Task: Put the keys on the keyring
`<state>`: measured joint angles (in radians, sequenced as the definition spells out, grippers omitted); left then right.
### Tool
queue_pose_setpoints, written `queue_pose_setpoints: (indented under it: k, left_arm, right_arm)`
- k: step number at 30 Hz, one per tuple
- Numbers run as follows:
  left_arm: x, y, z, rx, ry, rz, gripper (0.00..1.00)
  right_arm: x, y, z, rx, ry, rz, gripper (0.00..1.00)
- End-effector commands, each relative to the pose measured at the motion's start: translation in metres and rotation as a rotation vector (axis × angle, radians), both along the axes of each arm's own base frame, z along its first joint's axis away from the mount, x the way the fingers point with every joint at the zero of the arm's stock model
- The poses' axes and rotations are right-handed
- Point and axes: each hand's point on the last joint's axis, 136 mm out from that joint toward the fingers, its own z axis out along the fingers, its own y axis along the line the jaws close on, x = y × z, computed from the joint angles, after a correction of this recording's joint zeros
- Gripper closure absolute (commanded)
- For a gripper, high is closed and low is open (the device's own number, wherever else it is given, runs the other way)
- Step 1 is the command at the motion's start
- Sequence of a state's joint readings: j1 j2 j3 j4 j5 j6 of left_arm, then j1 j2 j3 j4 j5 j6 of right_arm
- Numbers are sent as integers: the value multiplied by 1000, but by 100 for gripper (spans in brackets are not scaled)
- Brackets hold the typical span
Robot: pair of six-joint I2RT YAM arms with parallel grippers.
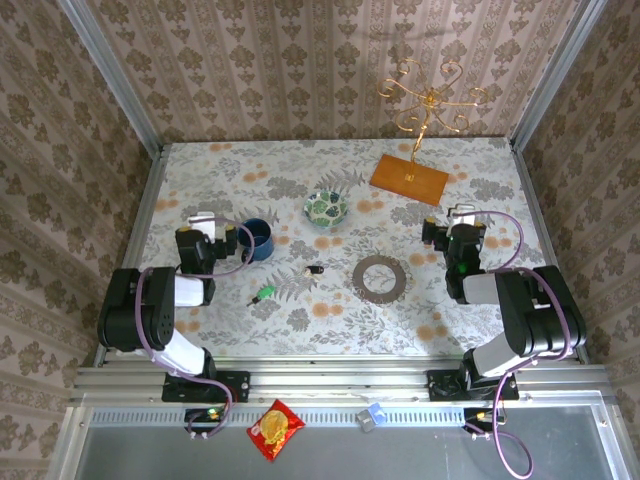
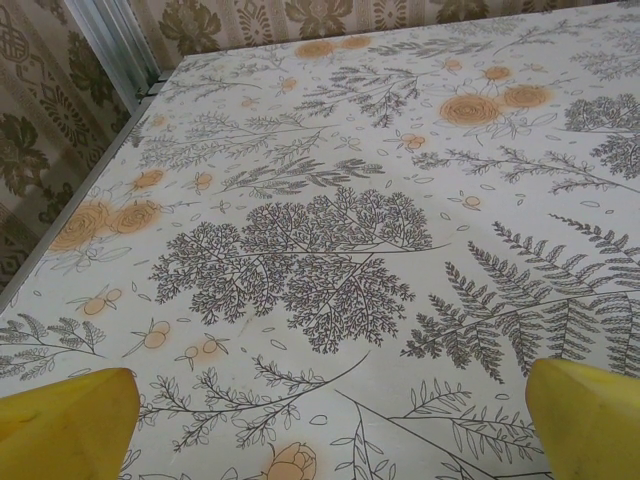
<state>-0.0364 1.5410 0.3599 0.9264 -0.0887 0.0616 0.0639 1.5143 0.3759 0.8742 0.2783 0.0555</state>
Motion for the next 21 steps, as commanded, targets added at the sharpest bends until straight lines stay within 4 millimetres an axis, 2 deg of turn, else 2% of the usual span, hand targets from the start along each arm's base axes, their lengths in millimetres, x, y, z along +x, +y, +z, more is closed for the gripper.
queue_pose_setpoints:
  k: [1, 4, 8, 10, 14, 17, 19, 21]
  left_arm:
    - [-7, 5, 27, -11, -80, 21, 0]
    - [-15, 10, 50, -14, -111, 47, 0]
    - [-24, 11, 78, -84, -148, 76, 0]
    - [-27, 7, 85, -125, -145, 63, 0]
    - [-35, -6, 95, -220, -108, 11, 0]
    - [-42, -18, 97, -304, -64, -28, 0]
    - [-48, -26, 95, -357, -28, -45, 3]
    - [-54, -40, 89, -408, 7, -81, 10]
  right_arm:
    - [-7, 2, 21, -18, -72, 4, 0]
    - [-12, 1, 51, -7, -27, -13, 0]
    - [-24, 0, 79, 75, 5, -48, 0]
    - [-33, -2, 88, 124, 11, -76, 0]
    - [-57, -4, 91, 232, 49, -127, 4]
    - [-72, 2, 88, 339, 91, -138, 12]
    - [-80, 19, 82, 423, 151, -88, 18]
    - [-86, 39, 77, 464, 224, -9, 24]
